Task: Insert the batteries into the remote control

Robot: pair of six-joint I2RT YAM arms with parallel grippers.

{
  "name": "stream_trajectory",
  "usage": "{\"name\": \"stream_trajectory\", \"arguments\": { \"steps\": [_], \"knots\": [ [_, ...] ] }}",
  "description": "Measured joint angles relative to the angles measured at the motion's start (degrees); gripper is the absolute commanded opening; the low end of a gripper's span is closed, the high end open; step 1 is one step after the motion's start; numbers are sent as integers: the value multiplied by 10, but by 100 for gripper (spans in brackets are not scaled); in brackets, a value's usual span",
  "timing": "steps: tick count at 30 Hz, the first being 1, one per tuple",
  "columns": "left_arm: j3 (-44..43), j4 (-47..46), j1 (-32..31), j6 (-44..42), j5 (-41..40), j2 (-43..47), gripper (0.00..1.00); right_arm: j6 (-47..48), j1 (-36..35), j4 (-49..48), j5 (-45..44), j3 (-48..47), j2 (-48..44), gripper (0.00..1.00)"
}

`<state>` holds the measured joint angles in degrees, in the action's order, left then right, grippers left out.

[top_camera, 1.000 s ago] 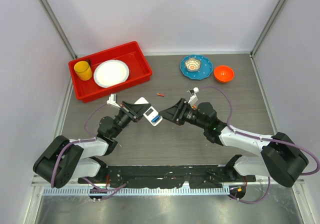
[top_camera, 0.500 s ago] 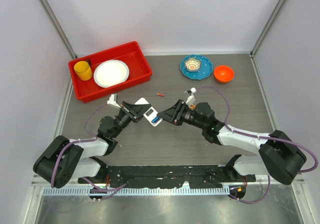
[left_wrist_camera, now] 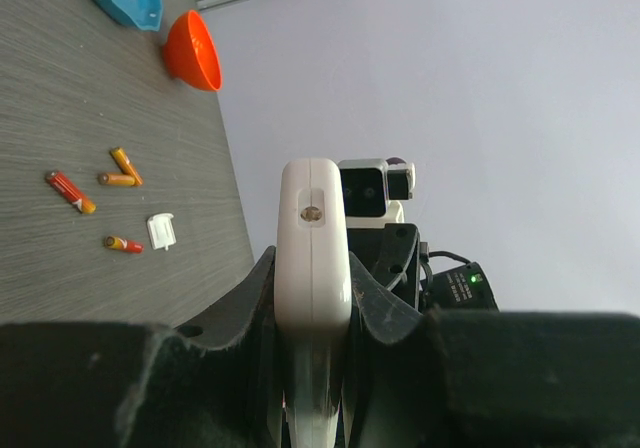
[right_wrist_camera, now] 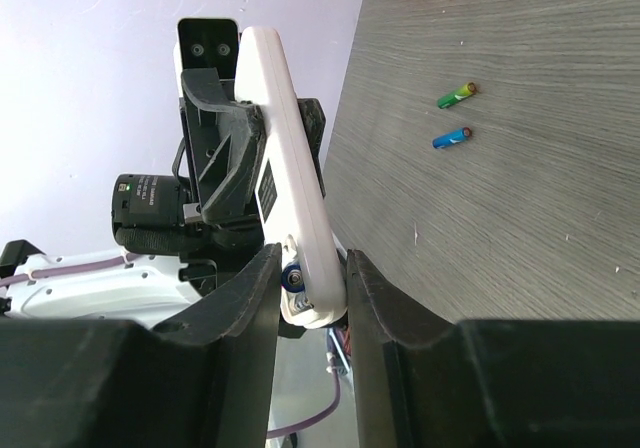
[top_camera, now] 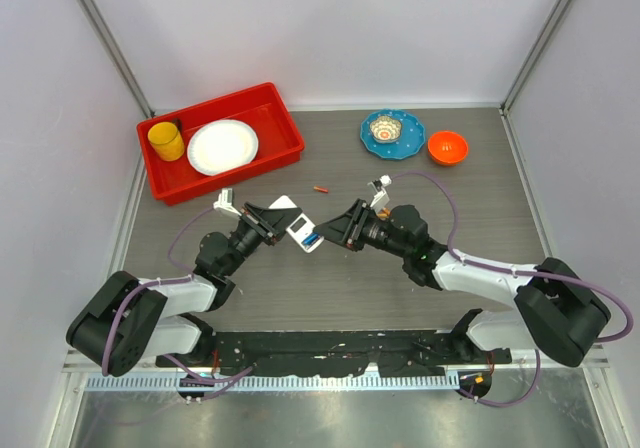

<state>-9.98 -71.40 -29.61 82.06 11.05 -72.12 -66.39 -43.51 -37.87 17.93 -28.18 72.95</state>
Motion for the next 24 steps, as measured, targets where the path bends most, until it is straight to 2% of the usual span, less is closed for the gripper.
{"name": "stream_trajectory", "arguments": {
  "steps": [9, 20, 24],
  "knots": [
    [0, 7, 3, 0, -10, 0, 0, 5, -7, 2, -12, -12, 16, 19],
    [0, 10, 7, -2, -20, 0, 0, 45, -24, 63, -34, -45, 21, 2],
    [0, 11, 9, -3, -22, 1, 0, 61, -29, 87, -43, -59, 21, 1]
  ]
}}
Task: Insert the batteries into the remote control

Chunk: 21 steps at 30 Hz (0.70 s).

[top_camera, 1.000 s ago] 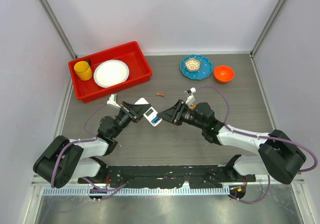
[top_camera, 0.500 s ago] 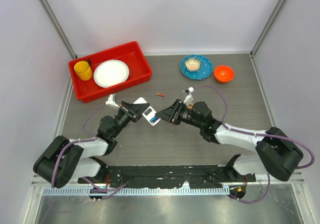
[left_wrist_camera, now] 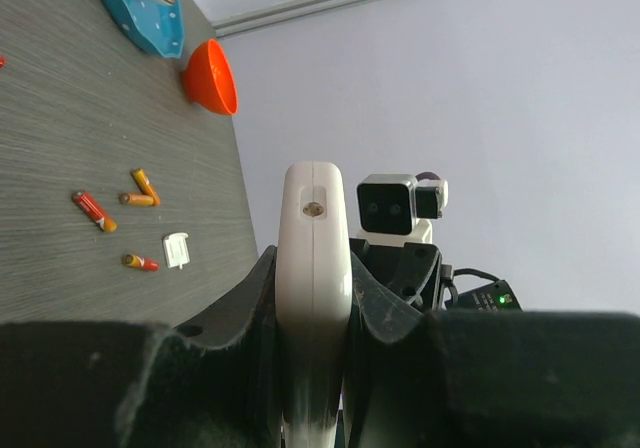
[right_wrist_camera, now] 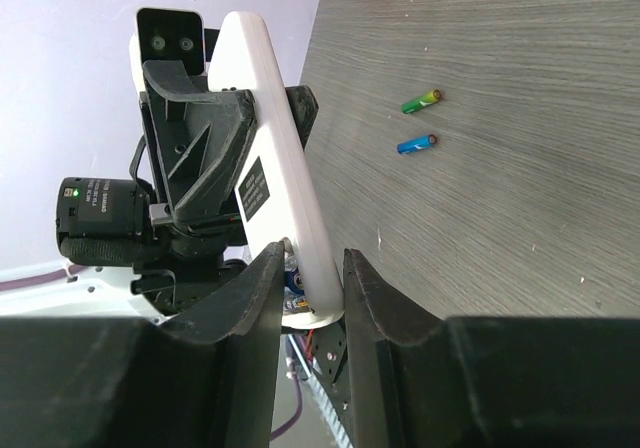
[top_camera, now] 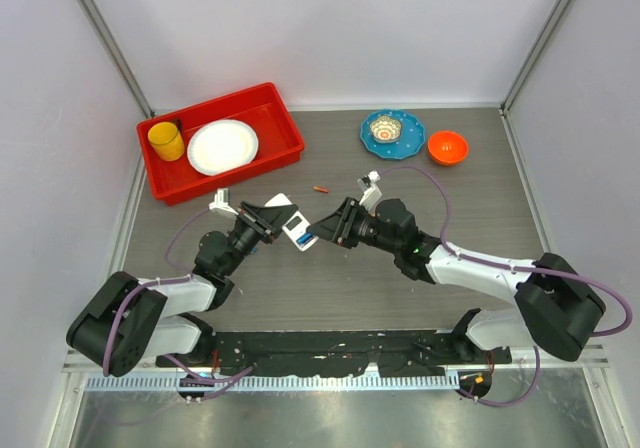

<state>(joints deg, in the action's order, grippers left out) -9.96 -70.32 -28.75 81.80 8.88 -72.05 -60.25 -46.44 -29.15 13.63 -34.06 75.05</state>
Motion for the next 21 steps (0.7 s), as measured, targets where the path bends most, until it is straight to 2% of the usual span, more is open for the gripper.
{"name": "stream_trajectory", "arguments": {
  "steps": [8, 16, 19, 21],
  "knots": [
    [0, 7, 1, 0, -9, 0, 0, 39, -12, 58, -30, -29, 0, 1],
    [0, 17, 2, 3, -17, 0, 0, 122, -45, 169, -108, -87, -4, 1],
    [0, 17, 1, 2, -13, 0, 0, 136, -49, 175, -114, -88, -9, 3],
    [0, 16, 0, 3, -10, 0, 0, 137, -49, 173, -114, -84, -15, 1]
  ]
}}
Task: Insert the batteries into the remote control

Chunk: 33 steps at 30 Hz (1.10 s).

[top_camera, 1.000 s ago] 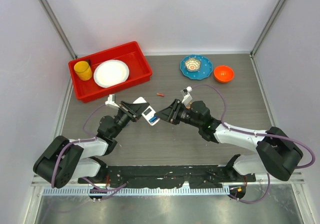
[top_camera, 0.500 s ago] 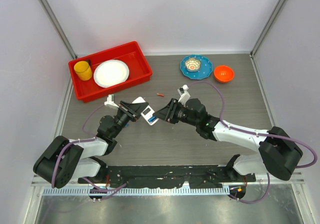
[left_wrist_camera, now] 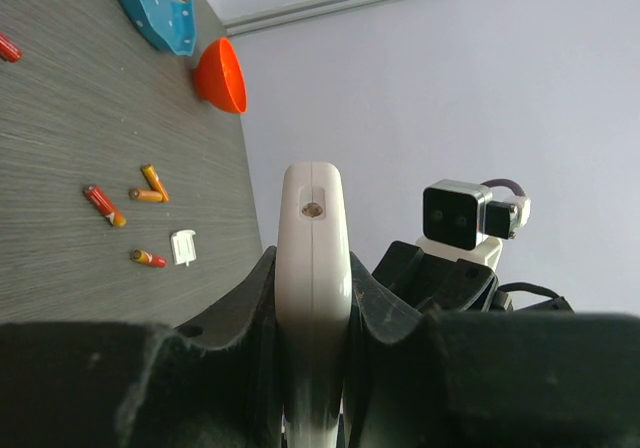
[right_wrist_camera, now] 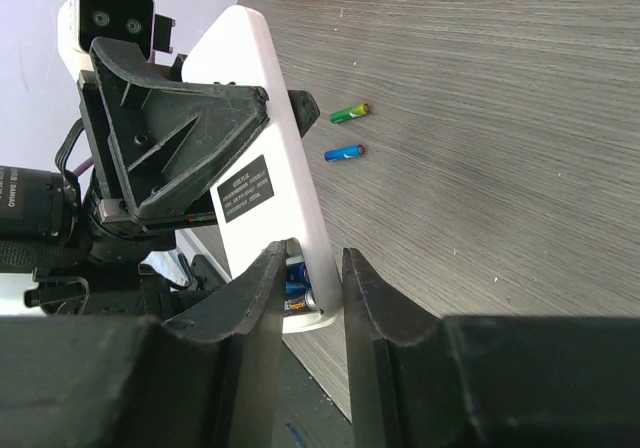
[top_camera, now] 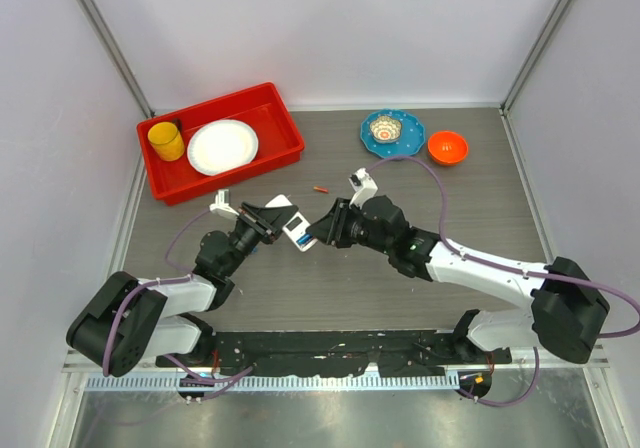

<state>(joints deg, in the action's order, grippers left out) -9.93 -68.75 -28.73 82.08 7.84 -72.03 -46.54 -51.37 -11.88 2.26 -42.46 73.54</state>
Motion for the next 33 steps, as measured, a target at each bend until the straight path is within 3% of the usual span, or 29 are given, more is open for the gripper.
{"name": "stream_trajectory", "arguments": {
  "steps": [7, 14, 24, 26, 27, 30, 33],
  "knots": [
    [0, 0, -4, 0, 8, 2, 0, 31, -8, 25, -9, -8, -10, 1],
    [0, 2, -3, -7, 6, 18, 0, 136, -59, 110, -105, -74, 1, 1],
    [0, 43, -3, -30, 3, 26, 0, 202, -92, 125, -183, -87, 27, 1],
    [0, 44, -3, -34, 3, 31, 0, 202, -92, 123, -180, -87, 25, 10],
    [0, 44, -3, -35, 3, 34, 0, 202, -92, 123, -177, -86, 21, 21],
    [0, 39, -4, -34, 6, 43, 0, 193, -89, 123, -165, -83, 7, 41],
    [0, 20, -6, -30, 10, 44, 0, 174, -84, 124, -150, -80, -7, 50]
  ]
}}
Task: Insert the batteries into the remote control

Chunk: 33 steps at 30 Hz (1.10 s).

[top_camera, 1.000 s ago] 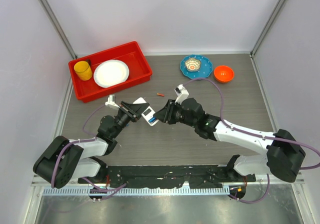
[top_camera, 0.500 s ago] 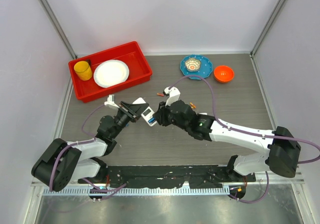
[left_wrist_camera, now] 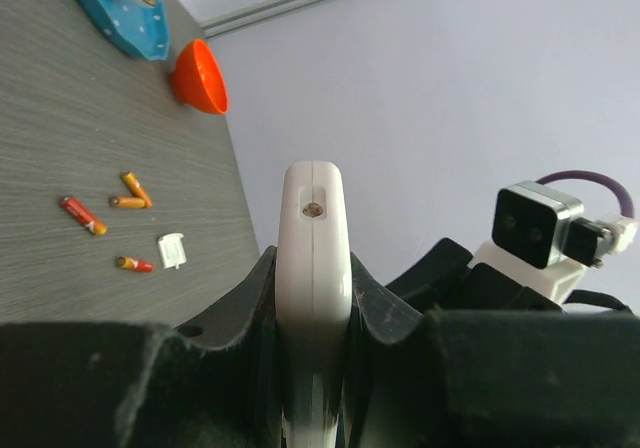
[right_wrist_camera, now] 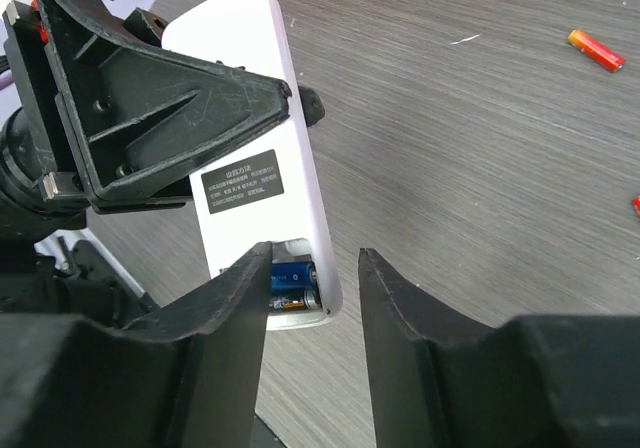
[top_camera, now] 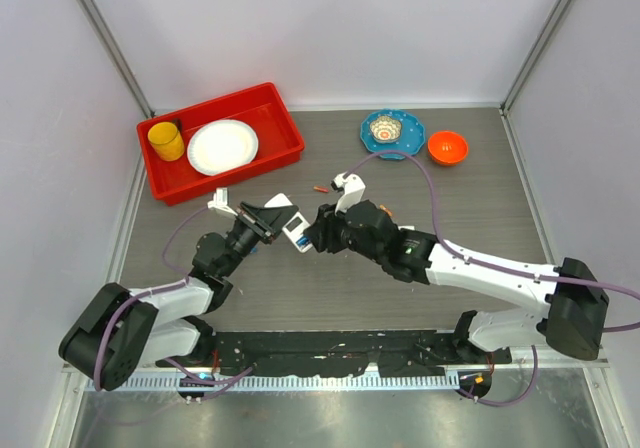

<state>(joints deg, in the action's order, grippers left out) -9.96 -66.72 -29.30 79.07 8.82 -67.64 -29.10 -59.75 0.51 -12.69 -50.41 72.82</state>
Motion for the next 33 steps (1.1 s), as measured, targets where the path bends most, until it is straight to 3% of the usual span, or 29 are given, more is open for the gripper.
{"name": "stream_trajectory", "arguments": {
  "steps": [13, 21, 33],
  "knots": [
    [0, -55, -3, 5, 9, 8, 0, -73, 42, -20, 74, 45, -75, 66],
    [0, -61, -4, 5, 8, 8, 0, -144, 73, -122, 129, 127, -123, 66],
    [-4, -58, -4, 6, -11, 25, 0, -292, 116, -318, 218, 241, -96, 65]
  ]
}}
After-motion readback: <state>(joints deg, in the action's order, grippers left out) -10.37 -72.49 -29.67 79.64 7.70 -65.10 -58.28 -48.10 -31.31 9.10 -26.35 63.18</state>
